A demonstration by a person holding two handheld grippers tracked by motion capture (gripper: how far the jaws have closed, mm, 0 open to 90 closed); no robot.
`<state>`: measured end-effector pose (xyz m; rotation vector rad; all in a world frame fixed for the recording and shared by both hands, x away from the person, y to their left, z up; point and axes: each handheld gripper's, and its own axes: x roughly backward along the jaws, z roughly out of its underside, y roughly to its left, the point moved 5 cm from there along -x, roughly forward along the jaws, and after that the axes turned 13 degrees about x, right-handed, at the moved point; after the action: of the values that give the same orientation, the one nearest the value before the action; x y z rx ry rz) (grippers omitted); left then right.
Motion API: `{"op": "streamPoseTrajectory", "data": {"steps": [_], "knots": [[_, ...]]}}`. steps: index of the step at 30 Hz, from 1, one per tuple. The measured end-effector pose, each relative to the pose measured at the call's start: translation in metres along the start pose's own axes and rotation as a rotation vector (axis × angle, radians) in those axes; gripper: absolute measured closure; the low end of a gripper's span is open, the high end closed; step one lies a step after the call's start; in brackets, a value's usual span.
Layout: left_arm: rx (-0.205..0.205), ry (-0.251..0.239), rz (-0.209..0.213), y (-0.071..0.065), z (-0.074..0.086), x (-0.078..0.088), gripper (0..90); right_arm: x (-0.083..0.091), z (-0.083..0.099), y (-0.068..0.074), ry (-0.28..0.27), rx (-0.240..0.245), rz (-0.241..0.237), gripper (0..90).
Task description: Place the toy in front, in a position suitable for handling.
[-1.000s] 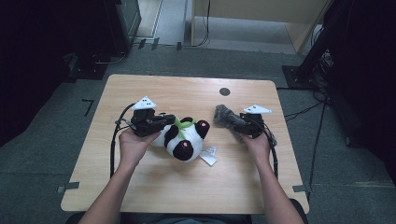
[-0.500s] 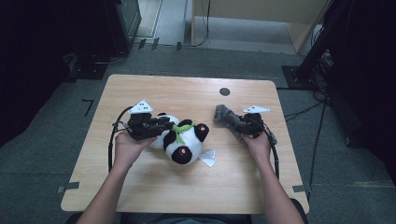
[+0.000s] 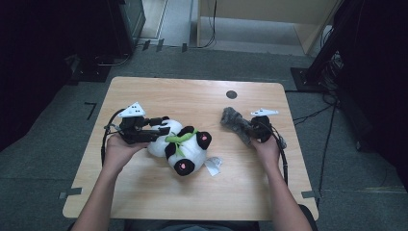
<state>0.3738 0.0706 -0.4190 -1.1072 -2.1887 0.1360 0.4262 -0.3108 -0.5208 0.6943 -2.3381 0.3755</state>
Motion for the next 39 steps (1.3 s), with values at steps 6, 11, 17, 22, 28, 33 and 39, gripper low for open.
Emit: {"op": "streamPoseTrajectory", "data": {"steps": [6, 11, 17, 22, 28, 33, 39], "knots": [[-0.025, -0.006, -0.011, 0.019, 0.013, 0.009, 41.0, 0.011, -0.004, 0.004, -0.016, -0.008, -0.011, 75.3], [-0.018, -0.011, -0.039, 0.037, 0.032, 0.012, 44.4, 0.019, -0.009, 0.009, -0.043, -0.004, -0.035, 74.8], [-0.015, -0.003, -0.045, 0.055, 0.048, 0.013, 34.1, 0.026, -0.014, 0.019, -0.052, 0.020, -0.054, 74.1], [-0.005, 0.018, -0.002, 0.063, 0.058, 0.006, 26.9, 0.030, -0.016, 0.024, -0.056, 0.038, -0.063, 73.5], [-0.004, 0.044, 0.034, 0.068, 0.063, -0.009, 16.1, 0.031, -0.015, 0.024, -0.052, 0.035, -0.068, 73.1], [0.021, 0.039, 0.099, 0.074, 0.066, -0.015, 12.7, 0.030, -0.016, 0.026, -0.054, 0.043, -0.079, 72.7], [0.006, 0.043, 0.130, 0.075, 0.069, -0.020, 12.7, 0.028, -0.017, 0.028, -0.053, 0.051, -0.088, 72.6]]}}
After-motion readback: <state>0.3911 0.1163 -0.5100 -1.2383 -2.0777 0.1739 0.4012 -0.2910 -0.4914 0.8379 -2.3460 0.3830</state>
